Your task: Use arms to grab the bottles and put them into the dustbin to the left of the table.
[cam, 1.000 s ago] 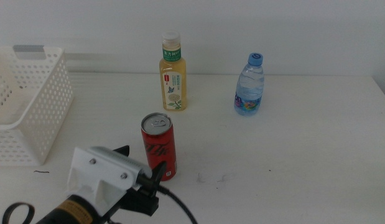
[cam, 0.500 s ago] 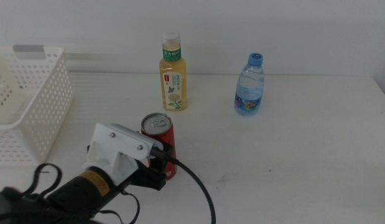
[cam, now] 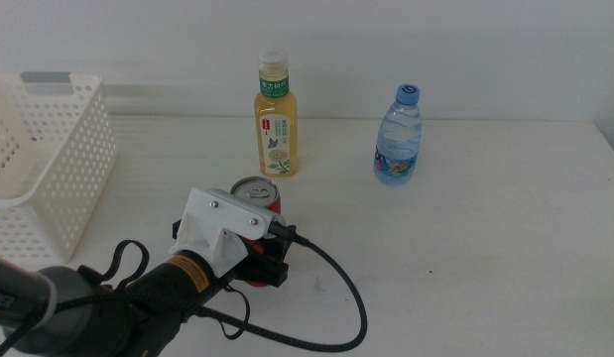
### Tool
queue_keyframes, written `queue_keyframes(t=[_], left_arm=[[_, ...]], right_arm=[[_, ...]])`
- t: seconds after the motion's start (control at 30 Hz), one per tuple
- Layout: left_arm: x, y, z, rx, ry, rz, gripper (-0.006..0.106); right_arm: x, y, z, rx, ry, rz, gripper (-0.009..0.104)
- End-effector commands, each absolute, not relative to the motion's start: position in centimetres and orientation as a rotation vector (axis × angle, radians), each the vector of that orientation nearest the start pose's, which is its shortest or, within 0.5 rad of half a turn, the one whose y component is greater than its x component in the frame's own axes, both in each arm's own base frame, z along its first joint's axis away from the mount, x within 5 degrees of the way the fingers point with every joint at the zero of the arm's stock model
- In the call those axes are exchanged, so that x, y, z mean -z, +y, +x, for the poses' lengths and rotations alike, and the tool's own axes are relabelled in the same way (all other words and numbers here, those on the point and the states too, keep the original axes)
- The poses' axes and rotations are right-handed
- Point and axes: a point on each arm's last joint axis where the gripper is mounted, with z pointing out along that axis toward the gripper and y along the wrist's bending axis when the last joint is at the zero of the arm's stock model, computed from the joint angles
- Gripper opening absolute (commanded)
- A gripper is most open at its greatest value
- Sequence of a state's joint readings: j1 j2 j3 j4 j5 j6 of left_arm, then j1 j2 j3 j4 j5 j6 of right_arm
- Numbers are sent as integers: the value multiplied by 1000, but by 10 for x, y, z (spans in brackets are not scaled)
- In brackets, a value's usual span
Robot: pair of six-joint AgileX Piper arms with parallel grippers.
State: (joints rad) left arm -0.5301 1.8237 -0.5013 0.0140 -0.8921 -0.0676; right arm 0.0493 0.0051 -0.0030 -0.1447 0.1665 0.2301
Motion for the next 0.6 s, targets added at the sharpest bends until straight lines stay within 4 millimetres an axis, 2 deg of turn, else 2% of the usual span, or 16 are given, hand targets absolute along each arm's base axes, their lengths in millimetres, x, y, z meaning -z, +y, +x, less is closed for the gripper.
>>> queue_keyframes(t=[0.0, 0.43, 0.53, 0.57], left_arm=[[-126, -153, 261, 414, 1873, 438, 86], [-114, -154, 261, 408, 1913, 440, 86], [-111, -152, 261, 396, 1937, 462, 70], [-116, -151, 260, 403, 1938, 511, 36]], right_arm=[[-199, 0, 56, -73, 1640, 47, 83], [-199, 0, 56, -73, 1640, 47, 83], [-199, 0, 56, -73, 1640, 47, 83], [-199, 0, 56, -73, 1640, 47, 83]])
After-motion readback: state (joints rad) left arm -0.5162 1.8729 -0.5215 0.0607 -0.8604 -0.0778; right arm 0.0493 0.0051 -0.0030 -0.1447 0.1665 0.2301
